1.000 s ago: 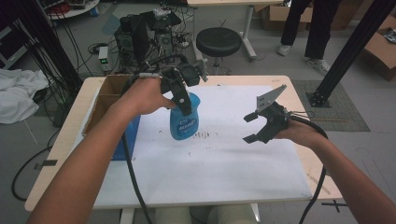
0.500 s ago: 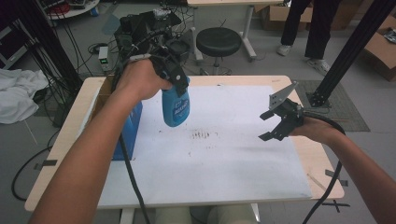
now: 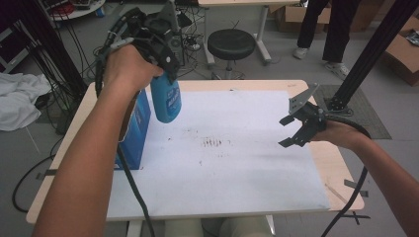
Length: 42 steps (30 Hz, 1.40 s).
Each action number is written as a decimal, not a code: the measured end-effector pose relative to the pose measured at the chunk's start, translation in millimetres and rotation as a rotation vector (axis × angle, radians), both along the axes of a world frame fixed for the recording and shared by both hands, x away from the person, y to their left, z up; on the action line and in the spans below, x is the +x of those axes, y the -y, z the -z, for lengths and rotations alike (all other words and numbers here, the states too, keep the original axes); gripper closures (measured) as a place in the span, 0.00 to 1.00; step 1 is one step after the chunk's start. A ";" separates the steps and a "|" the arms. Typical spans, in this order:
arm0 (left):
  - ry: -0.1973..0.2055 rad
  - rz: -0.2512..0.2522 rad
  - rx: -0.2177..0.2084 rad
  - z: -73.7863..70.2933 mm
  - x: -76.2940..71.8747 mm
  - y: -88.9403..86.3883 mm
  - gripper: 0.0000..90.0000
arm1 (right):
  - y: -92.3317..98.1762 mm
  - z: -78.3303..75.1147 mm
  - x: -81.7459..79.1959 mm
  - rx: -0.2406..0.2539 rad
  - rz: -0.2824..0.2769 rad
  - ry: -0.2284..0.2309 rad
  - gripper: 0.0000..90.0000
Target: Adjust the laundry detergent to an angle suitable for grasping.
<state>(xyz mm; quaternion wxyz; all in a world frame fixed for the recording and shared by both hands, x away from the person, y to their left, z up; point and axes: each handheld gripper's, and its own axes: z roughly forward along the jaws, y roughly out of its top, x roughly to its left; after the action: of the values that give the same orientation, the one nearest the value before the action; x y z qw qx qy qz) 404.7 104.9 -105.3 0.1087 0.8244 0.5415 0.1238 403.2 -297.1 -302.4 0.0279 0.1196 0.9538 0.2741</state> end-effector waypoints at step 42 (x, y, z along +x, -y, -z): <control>0.059 -0.395 -0.010 -7.3 -28.9 -126.1 0.42 | -4.7 3.8 -3.0 -0.034 -0.009 0.002 0.18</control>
<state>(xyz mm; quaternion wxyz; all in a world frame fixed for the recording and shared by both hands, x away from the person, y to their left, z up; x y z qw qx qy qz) 375.7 231.1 -98.0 0.1021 0.6977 0.6897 0.1643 400.2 -292.4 -306.3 0.0297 0.1145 0.9588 0.2583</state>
